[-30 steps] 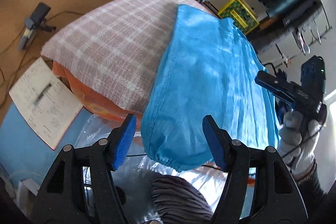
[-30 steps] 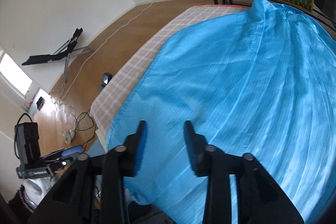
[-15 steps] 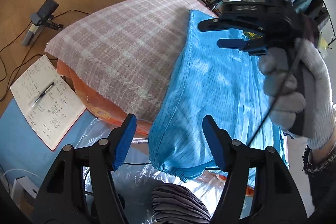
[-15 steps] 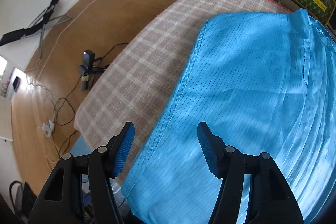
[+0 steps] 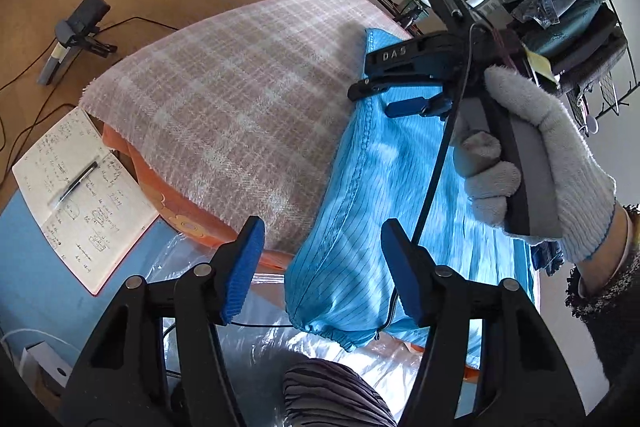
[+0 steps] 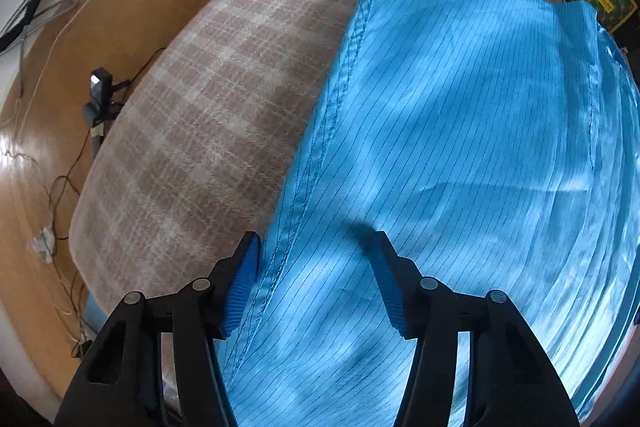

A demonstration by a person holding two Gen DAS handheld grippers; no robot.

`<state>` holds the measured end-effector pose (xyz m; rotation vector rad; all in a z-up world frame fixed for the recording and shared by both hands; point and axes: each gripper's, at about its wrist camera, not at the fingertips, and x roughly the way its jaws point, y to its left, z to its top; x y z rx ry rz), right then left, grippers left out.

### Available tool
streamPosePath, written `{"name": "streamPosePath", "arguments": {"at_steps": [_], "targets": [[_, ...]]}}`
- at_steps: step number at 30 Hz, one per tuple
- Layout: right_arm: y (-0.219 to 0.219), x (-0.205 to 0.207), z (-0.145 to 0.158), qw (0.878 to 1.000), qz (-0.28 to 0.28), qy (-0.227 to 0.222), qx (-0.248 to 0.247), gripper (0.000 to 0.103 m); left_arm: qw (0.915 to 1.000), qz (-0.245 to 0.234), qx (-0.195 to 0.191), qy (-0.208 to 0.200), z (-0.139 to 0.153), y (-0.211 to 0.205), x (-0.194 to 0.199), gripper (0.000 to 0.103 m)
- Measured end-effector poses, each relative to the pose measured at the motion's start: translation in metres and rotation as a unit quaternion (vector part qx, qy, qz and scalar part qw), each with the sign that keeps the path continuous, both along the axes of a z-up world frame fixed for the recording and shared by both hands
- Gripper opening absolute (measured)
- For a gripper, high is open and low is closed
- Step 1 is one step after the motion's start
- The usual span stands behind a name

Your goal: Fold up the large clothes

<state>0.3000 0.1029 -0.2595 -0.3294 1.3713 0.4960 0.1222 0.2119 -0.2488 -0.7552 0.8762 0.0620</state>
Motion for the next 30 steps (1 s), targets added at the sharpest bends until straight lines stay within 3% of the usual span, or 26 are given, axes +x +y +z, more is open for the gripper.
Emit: {"name": "streamPosePath", "arguments": {"at_steps": [3, 5, 6, 8, 17, 26, 30], "targets": [[0.008, -0.009, 0.002, 0.999, 0.034, -0.026, -0.028, 0.046, 1.0, 0.003, -0.005, -0.001, -0.002, 0.005, 0.005, 0.062], [0.009, -0.014, 0.004, 0.998, 0.052, -0.036, -0.027, 0.029, 1.0, 0.003, -0.007, 0.0, -0.003, 0.007, 0.009, 0.062], [0.008, -0.013, 0.005, 0.997, 0.055, -0.039, -0.025, 0.013, 0.9999, 0.003, -0.01, 0.0, -0.004, 0.009, 0.011, 0.062], [0.002, -0.009, 0.006, 0.998, 0.052, -0.033, -0.013, 0.004, 0.9999, -0.002, -0.015, -0.001, -0.005, 0.01, 0.017, 0.062], [-0.072, 0.008, 0.041, 0.992, 0.016, 0.008, 0.125, 0.001, 0.9978, -0.062, -0.022, -0.008, -0.006, -0.001, 0.045, 0.062], [-0.13, 0.011, 0.074, 0.979, -0.002, 0.013, 0.201, 0.001, 0.9863, -0.163, -0.025, -0.011, -0.006, -0.029, 0.081, 0.062], [-0.15, 0.014, 0.077, 0.973, -0.015, 0.015, 0.23, 0.001, 0.9818, -0.181, -0.056, 0.004, -0.016, -0.037, 0.087, 0.062]]}}
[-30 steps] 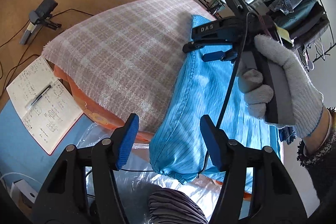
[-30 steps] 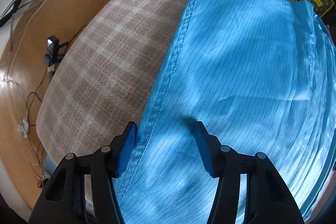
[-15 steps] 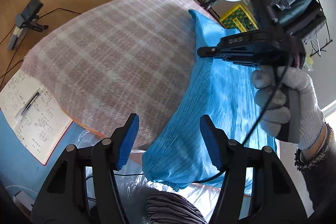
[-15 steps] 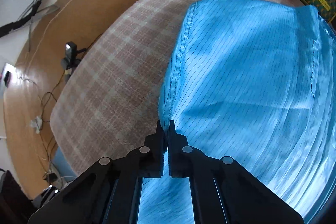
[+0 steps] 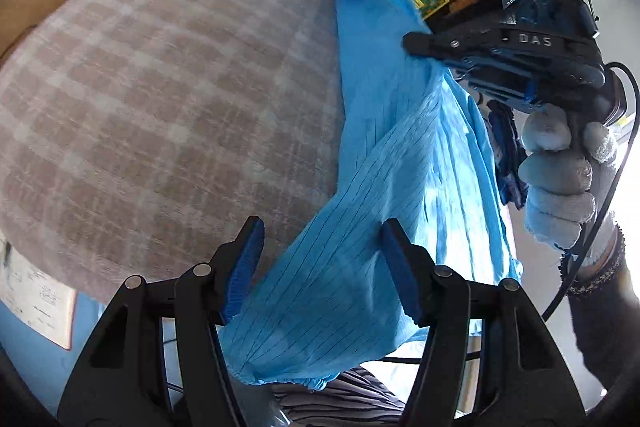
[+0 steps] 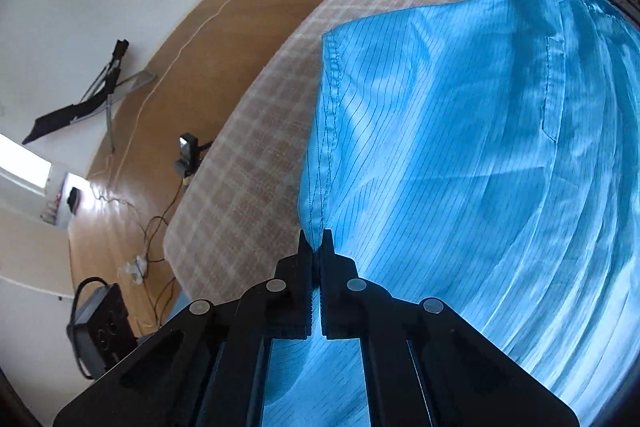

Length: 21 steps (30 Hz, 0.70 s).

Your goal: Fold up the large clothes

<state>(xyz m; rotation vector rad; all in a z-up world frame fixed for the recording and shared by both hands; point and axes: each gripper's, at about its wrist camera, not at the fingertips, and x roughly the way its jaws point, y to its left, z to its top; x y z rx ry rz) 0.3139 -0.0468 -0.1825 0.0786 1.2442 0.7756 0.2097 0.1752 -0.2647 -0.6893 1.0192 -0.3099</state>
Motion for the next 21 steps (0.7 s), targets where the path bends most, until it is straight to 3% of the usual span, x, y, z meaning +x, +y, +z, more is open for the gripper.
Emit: {"name": "streamPosePath", "arguments": {"at_steps": [2, 3, 5, 6, 10, 13, 19, 21], "targets": [[-0.008, 0.003, 0.002, 1.0, -0.01, 0.001, 0.008, 0.001, 0.9999, -0.015, 0.002, 0.001, 0.0, -0.008, -0.004, 0.058], [-0.012, 0.006, 0.003, 1.0, -0.013, 0.003, 0.015, 0.001, 0.9997, -0.025, 0.004, -0.003, 0.002, -0.012, -0.008, 0.038], [-0.021, 0.008, 0.003, 1.0, -0.019, 0.003, 0.024, 0.001, 0.9987, -0.045, 0.022, -0.006, 0.007, -0.026, -0.014, 0.012], [-0.025, 0.009, 0.002, 0.999, -0.021, 0.004, 0.028, 0.001, 0.9981, -0.051, 0.033, -0.008, 0.009, -0.031, -0.016, 0.008], [-0.034, 0.01, -0.008, 0.999, -0.026, 0.015, 0.044, 0.001, 0.9971, -0.059, 0.036, -0.032, 0.028, -0.051, -0.034, 0.005], [-0.04, 0.006, -0.005, 0.998, -0.02, 0.009, 0.059, 0.008, 0.9972, -0.049, 0.044, -0.034, 0.037, -0.059, -0.044, 0.004], [-0.07, -0.023, 0.034, 0.997, 0.01, -0.062, 0.051, 0.039, 0.9966, -0.029, 0.057, -0.053, 0.055, -0.077, -0.058, 0.003], [-0.082, -0.036, 0.051, 0.995, 0.027, -0.086, 0.038, 0.039, 0.9963, -0.022, 0.059, -0.059, 0.06, -0.082, -0.056, 0.003]]}}
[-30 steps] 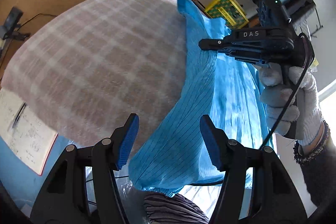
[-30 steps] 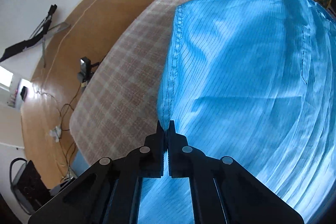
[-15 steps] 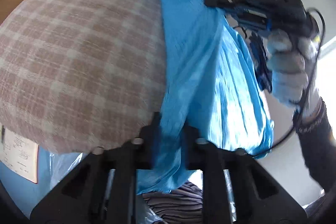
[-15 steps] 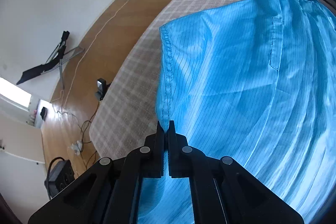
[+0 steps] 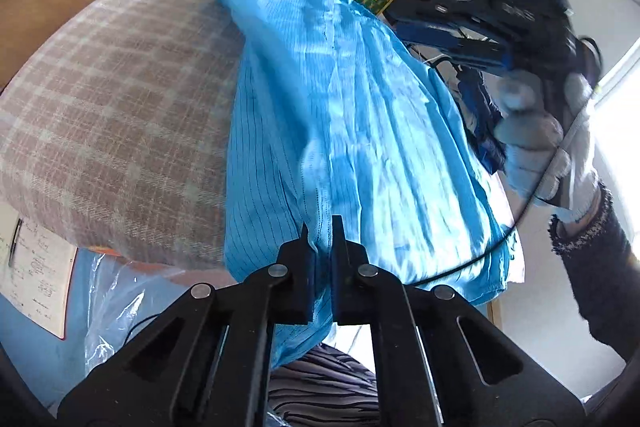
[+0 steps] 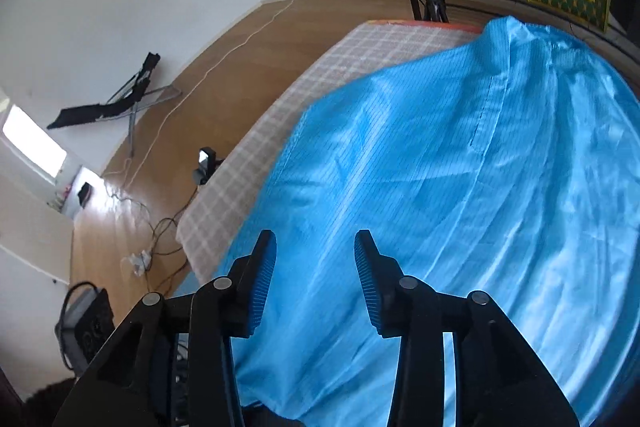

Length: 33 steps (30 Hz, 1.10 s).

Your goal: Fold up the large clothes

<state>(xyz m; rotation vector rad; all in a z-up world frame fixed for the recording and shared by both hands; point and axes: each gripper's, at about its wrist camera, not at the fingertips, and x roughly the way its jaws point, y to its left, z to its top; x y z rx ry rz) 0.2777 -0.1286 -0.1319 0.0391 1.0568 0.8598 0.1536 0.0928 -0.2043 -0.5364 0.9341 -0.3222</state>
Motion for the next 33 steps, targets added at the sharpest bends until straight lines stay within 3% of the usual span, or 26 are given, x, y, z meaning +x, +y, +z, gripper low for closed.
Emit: {"name": "streamPosePath", "arguments": {"at_steps": [6, 10, 13, 20, 27, 33], "targets": [[-0.033, -0.012, 0.051, 0.997, 0.028, -0.045, -0.048, 0.04, 0.9998, -0.011, 0.011, -0.015, 0.006, -0.026, 0.006, 0.003], [-0.023, 0.0, 0.073, 0.993, 0.047, -0.08, -0.073, 0.062, 0.9994, -0.025, 0.011, -0.023, 0.005, -0.047, 0.009, 0.003], [0.01, 0.019, 0.069, 0.991, 0.058, -0.083, -0.088, 0.062, 0.9985, -0.04, 0.025, -0.029, 0.009, -0.067, 0.012, 0.003], [0.12, 0.061, 0.024, 0.981, 0.097, -0.078, -0.146, 0.062, 0.9991, -0.04, 0.003, -0.016, -0.001, -0.075, 0.026, 0.003], [0.207, 0.088, -0.053, 0.964, 0.107, -0.087, -0.225, 0.062, 0.9992, -0.038, -0.007, -0.014, -0.005, -0.071, 0.032, 0.002], [0.236, 0.102, -0.109, 0.934, 0.1, -0.126, -0.319, 0.06, 0.9993, -0.033, -0.013, -0.007, -0.012, -0.065, 0.035, 0.002]]}}
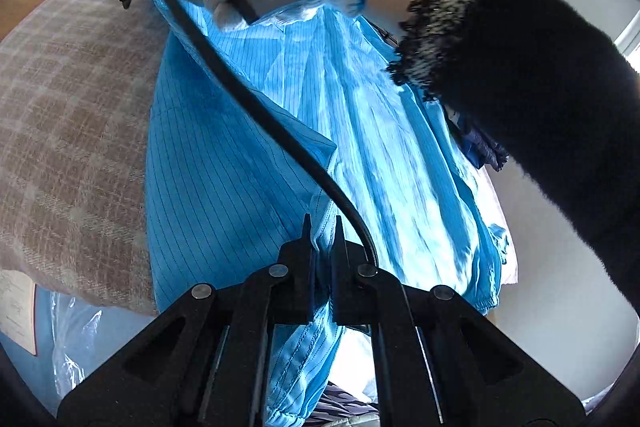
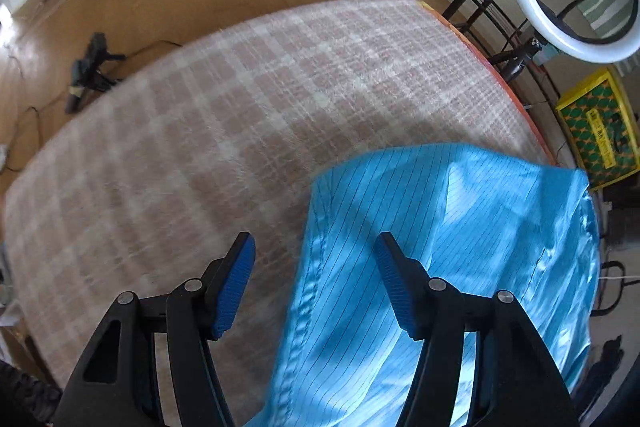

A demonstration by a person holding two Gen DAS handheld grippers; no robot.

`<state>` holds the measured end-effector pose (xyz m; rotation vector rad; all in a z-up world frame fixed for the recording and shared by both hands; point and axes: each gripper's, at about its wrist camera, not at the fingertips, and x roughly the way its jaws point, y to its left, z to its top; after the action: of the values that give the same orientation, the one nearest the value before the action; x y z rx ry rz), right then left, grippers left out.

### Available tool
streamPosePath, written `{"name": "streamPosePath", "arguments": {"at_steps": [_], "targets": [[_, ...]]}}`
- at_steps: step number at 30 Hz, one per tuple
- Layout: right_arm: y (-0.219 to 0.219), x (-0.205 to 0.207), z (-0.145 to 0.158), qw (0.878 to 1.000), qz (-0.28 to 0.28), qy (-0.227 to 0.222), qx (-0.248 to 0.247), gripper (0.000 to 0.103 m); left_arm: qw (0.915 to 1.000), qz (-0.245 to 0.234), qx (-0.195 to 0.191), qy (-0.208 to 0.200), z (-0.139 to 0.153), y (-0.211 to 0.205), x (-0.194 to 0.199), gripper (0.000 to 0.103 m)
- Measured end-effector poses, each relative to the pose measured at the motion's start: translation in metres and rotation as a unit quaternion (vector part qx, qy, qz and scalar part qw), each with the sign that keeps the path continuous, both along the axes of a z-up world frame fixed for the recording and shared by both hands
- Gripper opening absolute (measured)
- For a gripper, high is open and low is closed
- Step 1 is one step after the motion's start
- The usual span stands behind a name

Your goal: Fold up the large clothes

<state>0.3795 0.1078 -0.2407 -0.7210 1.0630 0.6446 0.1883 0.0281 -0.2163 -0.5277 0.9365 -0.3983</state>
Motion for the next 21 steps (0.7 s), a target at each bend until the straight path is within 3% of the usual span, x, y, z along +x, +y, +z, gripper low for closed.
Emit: {"name": "streamPosePath", "arguments": {"at_steps": [4, 6, 7, 10, 14, 17, 21], "targets": [[0.0, 0.008, -0.01, 1.0, -0.001, -0.012, -0.014, 0.055, 1.0, -0.002, 0.002, 0.0, 0.0, -0.002, 0.0, 0.002], [-0.002, 0.014, -0.008, 1.0, -0.01, -0.014, -0.014, 0.028, 1.0, -0.003, 0.006, -0.002, 0.002, -0.004, 0.002, 0.002], [-0.005, 0.019, -0.009, 0.999, -0.017, -0.016, -0.022, 0.005, 0.9999, -0.002, 0.009, -0.004, 0.003, -0.005, 0.002, 0.002], [-0.019, 0.03, -0.002, 0.999, -0.035, -0.007, 0.004, 0.001, 0.9999, 0.001, 0.012, -0.006, 0.006, -0.007, 0.002, 0.002], [-0.059, 0.043, 0.031, 0.992, -0.074, 0.008, 0.099, 0.0, 0.9995, -0.003, 0.027, -0.016, 0.013, -0.012, -0.003, 0.002], [-0.107, 0.057, 0.057, 0.975, -0.116, 0.032, 0.187, 0.0, 0.9987, -0.013, 0.042, -0.025, 0.022, -0.024, -0.005, 0.002], [-0.185, 0.075, 0.078, 0.942, -0.174, 0.055, 0.282, 0.0, 0.9977, -0.026, 0.05, -0.036, 0.033, -0.04, -0.008, 0.002]]}}
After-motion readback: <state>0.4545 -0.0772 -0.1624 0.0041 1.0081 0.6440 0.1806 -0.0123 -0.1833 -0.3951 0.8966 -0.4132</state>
